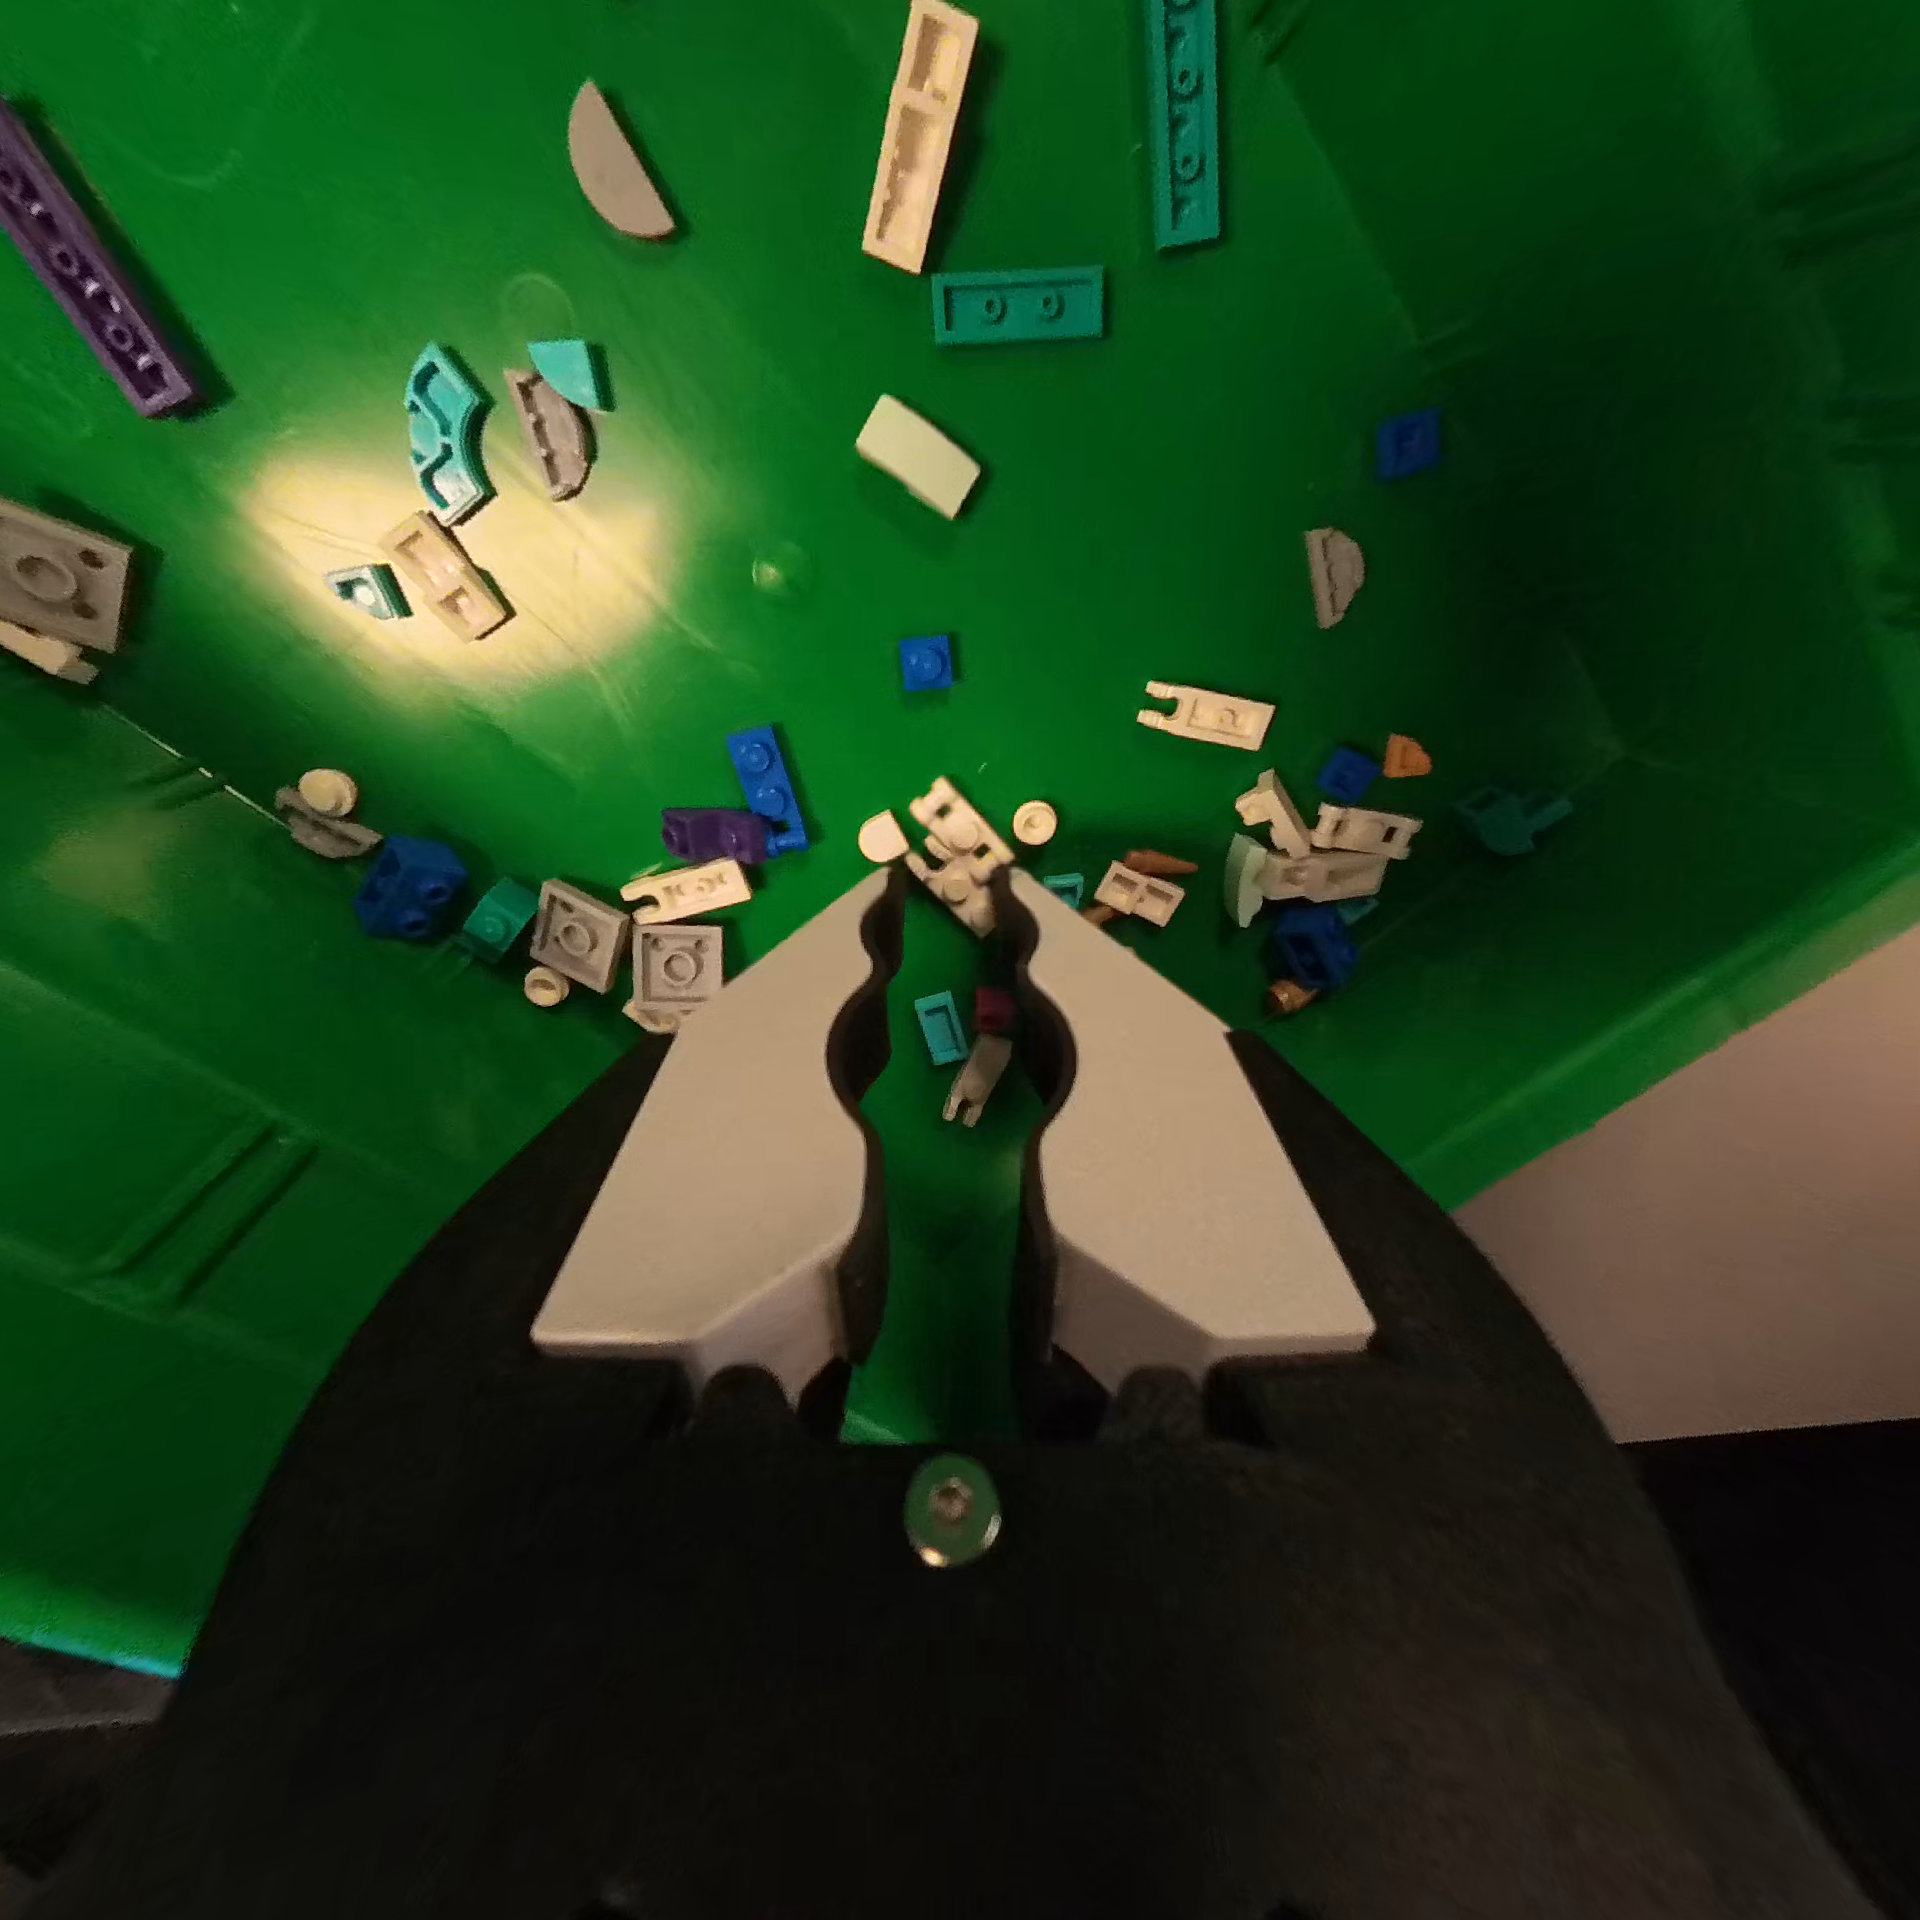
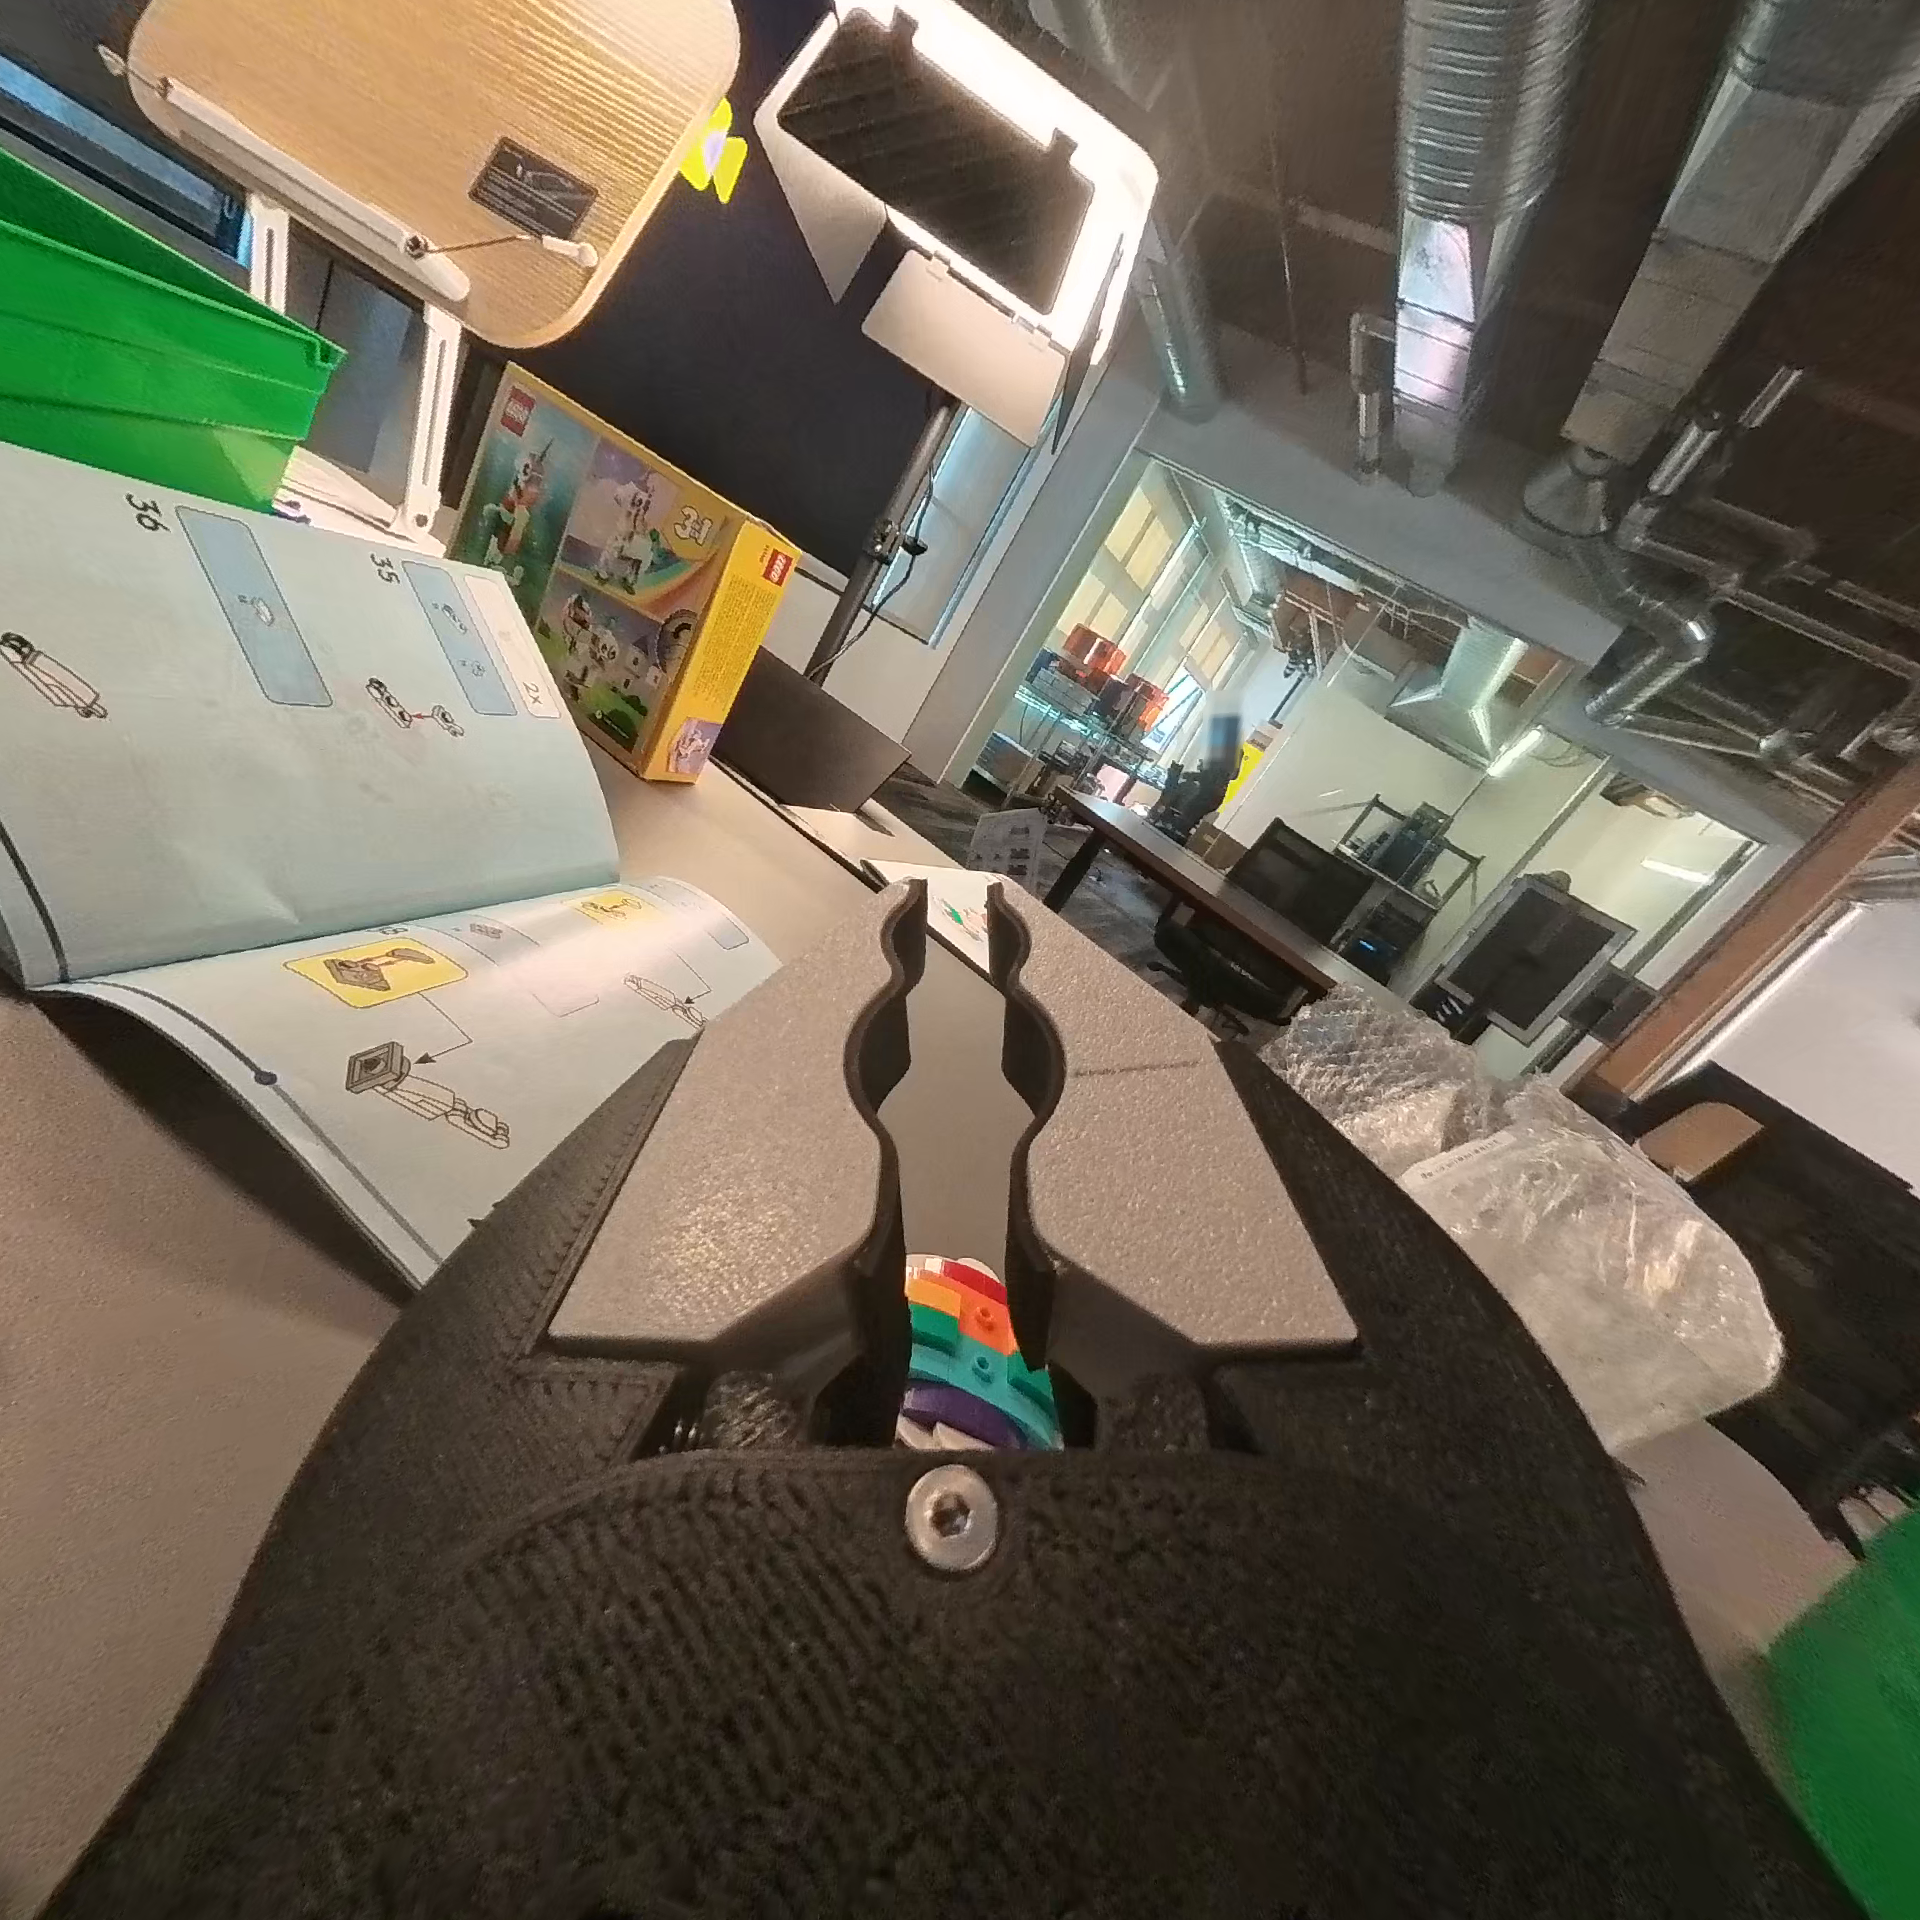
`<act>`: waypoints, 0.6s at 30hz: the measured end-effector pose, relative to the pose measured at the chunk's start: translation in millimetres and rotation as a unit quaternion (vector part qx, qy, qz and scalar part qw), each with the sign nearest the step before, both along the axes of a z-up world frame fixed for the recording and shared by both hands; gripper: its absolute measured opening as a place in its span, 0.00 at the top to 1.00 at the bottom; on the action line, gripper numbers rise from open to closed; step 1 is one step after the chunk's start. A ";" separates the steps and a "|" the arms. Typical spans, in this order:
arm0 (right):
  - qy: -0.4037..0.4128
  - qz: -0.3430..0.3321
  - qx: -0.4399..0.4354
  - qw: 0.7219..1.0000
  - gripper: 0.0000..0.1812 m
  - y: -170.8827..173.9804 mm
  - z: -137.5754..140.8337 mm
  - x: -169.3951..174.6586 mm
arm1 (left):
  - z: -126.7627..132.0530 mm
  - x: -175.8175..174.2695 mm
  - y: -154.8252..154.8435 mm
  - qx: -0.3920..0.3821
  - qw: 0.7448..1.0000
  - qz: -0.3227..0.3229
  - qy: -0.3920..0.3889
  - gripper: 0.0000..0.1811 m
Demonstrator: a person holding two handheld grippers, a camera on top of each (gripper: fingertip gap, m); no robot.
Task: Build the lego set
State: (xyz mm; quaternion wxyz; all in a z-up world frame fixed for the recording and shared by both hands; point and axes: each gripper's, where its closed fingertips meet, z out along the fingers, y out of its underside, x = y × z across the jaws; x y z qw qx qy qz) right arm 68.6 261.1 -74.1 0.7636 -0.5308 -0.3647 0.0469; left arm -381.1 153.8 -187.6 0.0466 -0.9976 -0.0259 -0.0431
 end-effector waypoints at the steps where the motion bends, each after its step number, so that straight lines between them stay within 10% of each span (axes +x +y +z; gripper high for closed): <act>1: 0.000 0.000 0.000 1.000 0.95 0.0 -0.1 0.0 | 0.0 -0.2 -0.8 -0.002 1.000 -0.001 0.001 0.91; 18: 0.000 0.001 -0.003 1.000 0.95 0.7 -0.9 -0.2 | 5.9 -0.2 -2.0 0.010 0.999 -0.032 0.036 0.96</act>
